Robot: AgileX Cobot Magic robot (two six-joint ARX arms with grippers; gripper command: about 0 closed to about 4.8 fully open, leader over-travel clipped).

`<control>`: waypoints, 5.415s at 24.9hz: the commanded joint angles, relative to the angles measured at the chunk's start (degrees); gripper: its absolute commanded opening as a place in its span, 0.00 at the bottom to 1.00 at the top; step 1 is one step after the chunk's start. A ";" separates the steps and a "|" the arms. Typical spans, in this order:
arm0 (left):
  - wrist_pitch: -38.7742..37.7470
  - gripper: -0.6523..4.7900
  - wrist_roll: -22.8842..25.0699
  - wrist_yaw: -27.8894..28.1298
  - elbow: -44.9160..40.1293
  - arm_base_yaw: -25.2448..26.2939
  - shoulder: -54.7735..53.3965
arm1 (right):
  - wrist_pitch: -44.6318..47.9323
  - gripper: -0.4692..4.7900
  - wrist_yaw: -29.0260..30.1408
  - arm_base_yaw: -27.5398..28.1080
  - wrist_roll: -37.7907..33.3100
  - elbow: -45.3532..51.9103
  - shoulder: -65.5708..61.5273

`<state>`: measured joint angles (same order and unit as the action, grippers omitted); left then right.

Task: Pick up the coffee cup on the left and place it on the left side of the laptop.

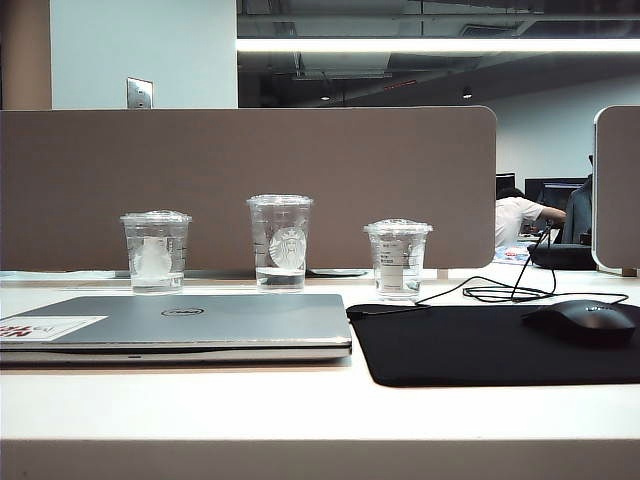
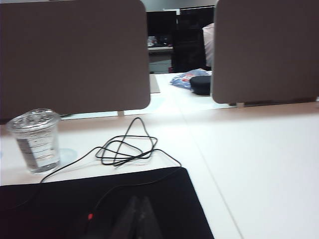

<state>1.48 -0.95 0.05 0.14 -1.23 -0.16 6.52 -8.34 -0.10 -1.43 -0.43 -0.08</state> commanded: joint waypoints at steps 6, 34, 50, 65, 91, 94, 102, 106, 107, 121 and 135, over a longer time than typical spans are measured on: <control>0.72 0.11 0.09 -0.09 0.22 0.02 0.00 | 1.27 0.08 0.72 0.37 0.13 0.15 0.13; 5.86 0.11 -2.54 1.05 3.23 0.02 -0.07 | -1.88 0.08 16.04 0.24 0.15 -19.80 -13.33; 10.08 0.11 -2.49 -7.30 16.41 0.02 -23.85 | 1.68 0.08 21.64 -13.09 0.13 -32.35 -33.09; 24.85 0.11 -2.56 -7.52 17.16 0.00 -38.36 | 2.03 0.08 10.51 -35.71 0.15 -32.74 -40.11; 42.64 1.00 -5.35 3.80 39.89 -10.10 -92.76 | -0.28 0.08 9.57 -39.08 0.17 -32.72 -42.47; 44.17 1.00 -5.64 3.85 43.23 -10.10 -97.83 | -0.28 0.08 9.53 -39.04 0.17 -32.72 -42.58; 49.31 1.00 -6.84 6.45 52.30 -10.10 -110.79 | -0.35 0.08 9.53 -38.97 0.17 -32.70 -42.62; 51.21 1.00 -6.82 7.91 55.39 -10.14 -114.88 | -0.35 0.08 9.57 -38.97 0.17 -32.70 -42.62; 51.39 1.00 -6.82 8.70 56.13 -10.16 -115.82 | -0.33 0.08 9.55 -38.97 0.17 -32.70 -42.62; 52.52 1.00 -7.67 14.36 65.44 -10.16 -123.97 | -0.31 0.08 9.77 -38.97 0.17 -32.70 -42.62; 52.54 1.00 -6.99 16.66 65.46 -9.97 -124.37 | -0.28 0.08 9.97 -38.99 0.17 -32.70 -42.62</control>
<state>53.34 -8.40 16.71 65.52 -11.29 -124.42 5.13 1.52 -39.05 -1.43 -32.80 -42.87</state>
